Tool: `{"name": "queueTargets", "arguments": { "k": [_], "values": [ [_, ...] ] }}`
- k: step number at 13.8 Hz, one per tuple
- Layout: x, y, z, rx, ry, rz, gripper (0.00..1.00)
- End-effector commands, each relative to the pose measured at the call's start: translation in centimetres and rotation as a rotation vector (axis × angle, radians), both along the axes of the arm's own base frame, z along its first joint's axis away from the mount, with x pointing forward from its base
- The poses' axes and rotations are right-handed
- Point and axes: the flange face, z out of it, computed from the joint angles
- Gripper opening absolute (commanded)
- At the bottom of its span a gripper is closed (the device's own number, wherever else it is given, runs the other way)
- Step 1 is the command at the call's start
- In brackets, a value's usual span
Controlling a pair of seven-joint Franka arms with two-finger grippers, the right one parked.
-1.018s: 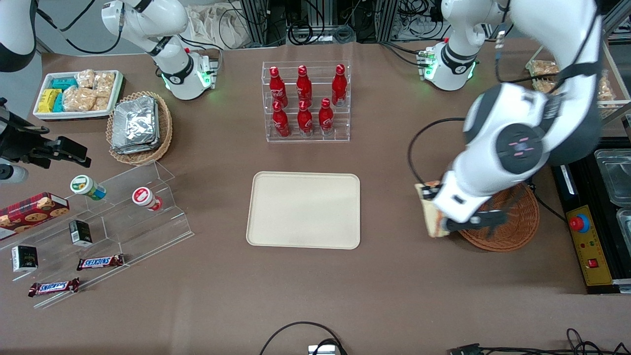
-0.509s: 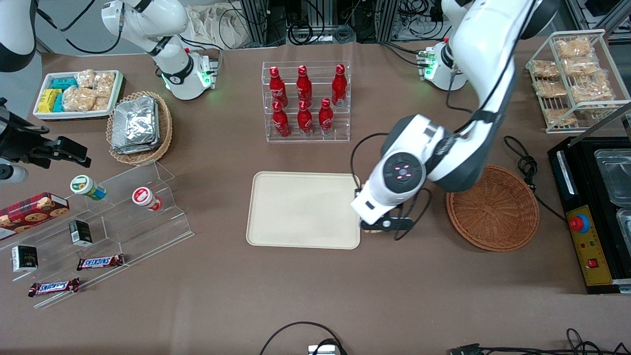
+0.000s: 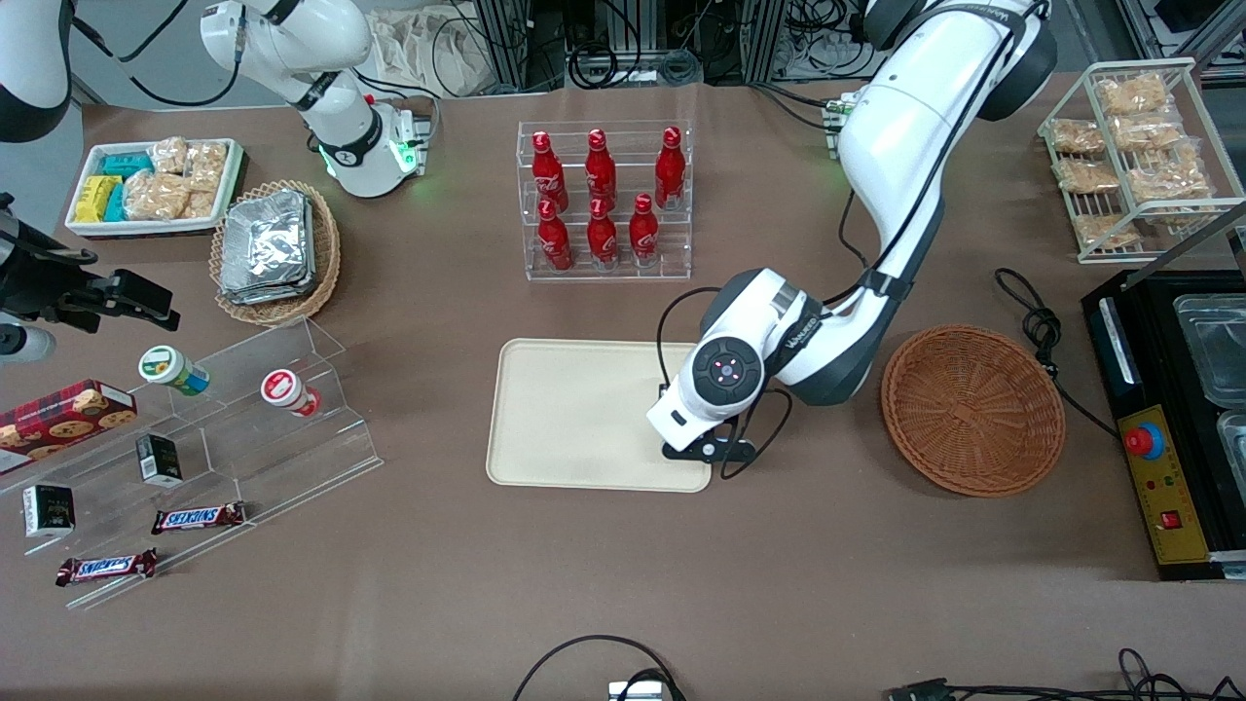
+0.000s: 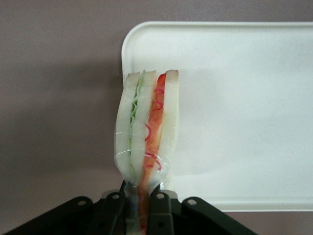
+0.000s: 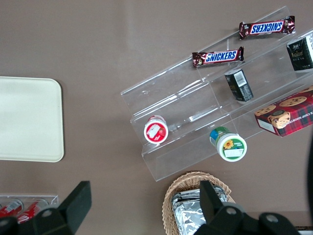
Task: Place sandwich from basket to tray
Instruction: 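Carry the sandwich with the left gripper over the cream tray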
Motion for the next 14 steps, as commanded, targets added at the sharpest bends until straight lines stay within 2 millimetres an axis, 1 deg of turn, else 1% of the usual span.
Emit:
{"name": "queueTargets", "arguments": {
  "k": [1,3,4,5,6,7,10,11,12,13,14],
  "values": [
    [-0.2,-1.4,-1.6,0.0,0.009,0.002,0.0],
    [-0.6,-1.9,-2.9,-0.004,0.007,-0.003,0.01],
    [-0.8,-2.1,-3.3,-0.009,0.002,-0.006,0.04],
    [-0.8,-2.3,-3.2,-0.019,-0.009,-0.004,0.3],
    [-0.7,-2.3,-3.0,-0.013,-0.016,0.01,0.92],
    [-0.7,-2.3,-2.9,-0.008,-0.023,0.015,1.0],
    [-0.4,-2.1,-1.4,-0.018,-0.032,0.03,1.0],
    [-0.1,-1.6,0.0,-0.021,-0.042,0.037,1.0],
    [-0.2,-1.3,1.1,-0.009,-0.037,0.035,1.0],
    [-0.5,-0.7,2.8,0.022,-0.016,0.027,1.0],
    [-0.4,0.8,4.2,0.055,0.012,0.036,1.0]
  ]
}}
